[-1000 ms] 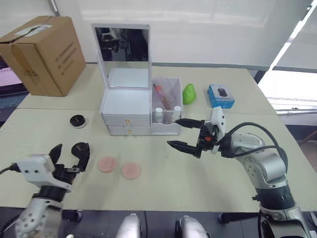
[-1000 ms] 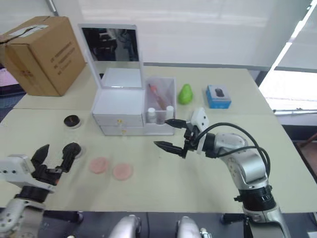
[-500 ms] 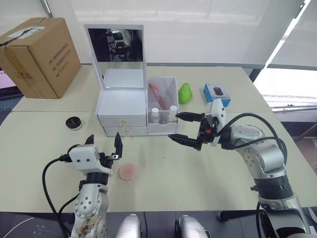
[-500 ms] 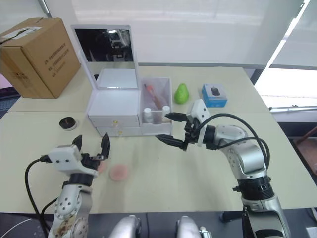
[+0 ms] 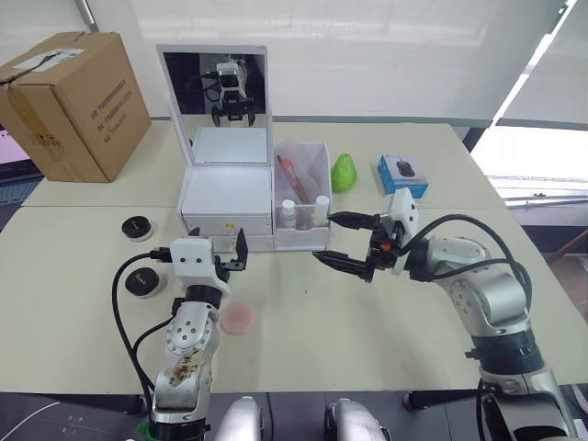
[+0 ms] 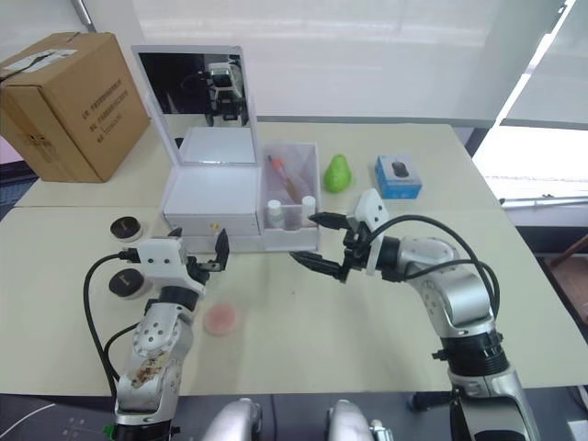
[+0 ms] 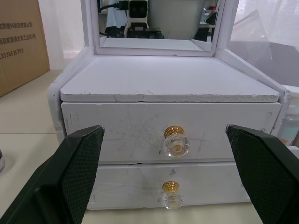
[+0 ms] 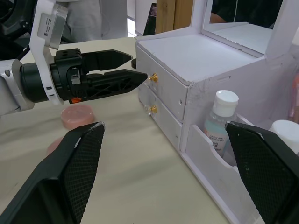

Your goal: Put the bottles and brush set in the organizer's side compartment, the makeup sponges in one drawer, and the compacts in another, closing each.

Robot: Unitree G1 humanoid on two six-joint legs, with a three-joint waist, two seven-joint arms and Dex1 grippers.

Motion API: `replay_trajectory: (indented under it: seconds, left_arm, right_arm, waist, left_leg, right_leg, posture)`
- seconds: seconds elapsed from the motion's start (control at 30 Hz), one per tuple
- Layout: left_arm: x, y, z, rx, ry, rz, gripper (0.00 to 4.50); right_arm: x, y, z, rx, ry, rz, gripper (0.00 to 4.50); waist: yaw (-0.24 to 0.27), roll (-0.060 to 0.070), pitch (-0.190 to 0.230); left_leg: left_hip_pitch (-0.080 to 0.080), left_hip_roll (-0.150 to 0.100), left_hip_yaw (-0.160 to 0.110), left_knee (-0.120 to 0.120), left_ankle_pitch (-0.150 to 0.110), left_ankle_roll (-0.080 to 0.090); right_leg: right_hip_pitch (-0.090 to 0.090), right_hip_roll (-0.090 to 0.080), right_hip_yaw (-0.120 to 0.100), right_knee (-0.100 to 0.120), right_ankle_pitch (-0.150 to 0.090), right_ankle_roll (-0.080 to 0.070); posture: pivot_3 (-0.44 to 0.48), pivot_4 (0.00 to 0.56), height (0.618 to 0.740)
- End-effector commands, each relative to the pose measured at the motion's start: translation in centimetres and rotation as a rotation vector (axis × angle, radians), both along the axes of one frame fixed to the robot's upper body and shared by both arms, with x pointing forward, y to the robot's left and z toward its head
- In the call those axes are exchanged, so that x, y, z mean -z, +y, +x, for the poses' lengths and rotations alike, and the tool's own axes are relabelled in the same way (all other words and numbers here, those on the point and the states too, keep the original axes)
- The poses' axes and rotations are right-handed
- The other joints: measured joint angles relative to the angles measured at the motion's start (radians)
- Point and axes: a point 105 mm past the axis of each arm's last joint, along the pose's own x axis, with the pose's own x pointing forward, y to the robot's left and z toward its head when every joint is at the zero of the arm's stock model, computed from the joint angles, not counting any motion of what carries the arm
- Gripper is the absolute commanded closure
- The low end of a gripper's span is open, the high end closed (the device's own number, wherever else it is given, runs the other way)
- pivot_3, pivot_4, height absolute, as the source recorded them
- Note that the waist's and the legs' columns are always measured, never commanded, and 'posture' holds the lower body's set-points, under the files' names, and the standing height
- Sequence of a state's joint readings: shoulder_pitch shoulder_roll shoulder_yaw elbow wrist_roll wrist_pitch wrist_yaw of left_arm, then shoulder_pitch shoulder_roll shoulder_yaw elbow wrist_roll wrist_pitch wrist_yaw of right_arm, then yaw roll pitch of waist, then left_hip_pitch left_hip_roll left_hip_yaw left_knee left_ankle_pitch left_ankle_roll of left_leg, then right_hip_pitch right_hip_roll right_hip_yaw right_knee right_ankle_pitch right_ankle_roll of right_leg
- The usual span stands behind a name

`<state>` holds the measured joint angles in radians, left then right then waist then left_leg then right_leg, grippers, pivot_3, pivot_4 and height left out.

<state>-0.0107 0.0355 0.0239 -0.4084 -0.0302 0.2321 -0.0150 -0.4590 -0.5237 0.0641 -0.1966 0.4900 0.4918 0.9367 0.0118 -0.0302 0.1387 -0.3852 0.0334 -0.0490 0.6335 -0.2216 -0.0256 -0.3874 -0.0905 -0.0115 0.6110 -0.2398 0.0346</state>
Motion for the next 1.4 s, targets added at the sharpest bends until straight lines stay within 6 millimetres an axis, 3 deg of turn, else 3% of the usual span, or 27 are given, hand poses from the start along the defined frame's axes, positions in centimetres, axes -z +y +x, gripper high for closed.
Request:
replay_trajectory:
  seconds: [0.03, 0.37, 0.77, 1.1, 1.4]
  left_arm:
    - [-0.6, -0.1, 0.2, 0.004, -0.021, 0.001, 0.0]
    - [-0.6, -0.7, 1.0, 0.032, -0.026, -0.015, 0.0]
    - [-0.2, -1.3, 1.7, 0.058, -0.012, -0.022, 3.86]
    - [0.0, -1.4, 1.2, 0.073, -0.017, -0.027, 3.96]
    - [0.9, -0.9, -4.5, 0.165, 0.0, -0.004, 3.96]
  right_arm:
    - [-1.2, 0.1, -0.4, -0.003, -0.058, 0.001, 0.03]
    - [-1.3, 0.0, -0.2, 0.018, -0.06, 0.002, 0.03]
    - [-1.6, -0.3, -0.4, 0.028, -0.066, 0.004, 0.0]
    - [-1.6, -0.2, -0.7, 0.0, -0.076, 0.013, 0.0]
    - [-3.5, 0.5, -2.0, -0.107, -0.1, 0.113, 0.0]
  waist:
    - [0.0, 0.0, 0.0]
    - [0.0, 0.0, 0.0]
    - [0.0, 0.0, 0.0]
    - [0.001, 0.0, 0.0]
    - [-0.004, 0.001, 0.0]
  left_leg:
    - [0.0, 0.0, 0.0, 0.0, 0.0, 0.0]
    - [0.0, 0.0, 0.0, 0.0, 0.0, 0.0]
    - [0.0, 0.0, 0.0, 0.0, 0.0, 0.0]
    - [0.0, 0.0, 0.0, 0.0, 0.0, 0.0]
    - [0.002, 0.0, 0.0, -0.001, 0.0, 0.0]
  right_leg:
    - [0.0, 0.0, 0.0, 0.0, 0.0, 0.0]
    - [0.0, 0.0, 0.0, 0.0, 0.0, 0.0]
    - [0.0, 0.0, 0.0, 0.0, 0.0, 0.001]
    - [0.0, 0.0, 0.0, 0.0, 0.0, 0.001]
    - [0.0, 0.0, 0.002, -0.001, -0.003, -0.005]
  posture:
    - [0.0, 0.15, 0.722]
    - [0.0, 0.15, 0.722]
    - [0.0, 0.15, 0.722]
    - [0.0, 0.15, 0.722]
    - [0.0, 0.15, 0.722]
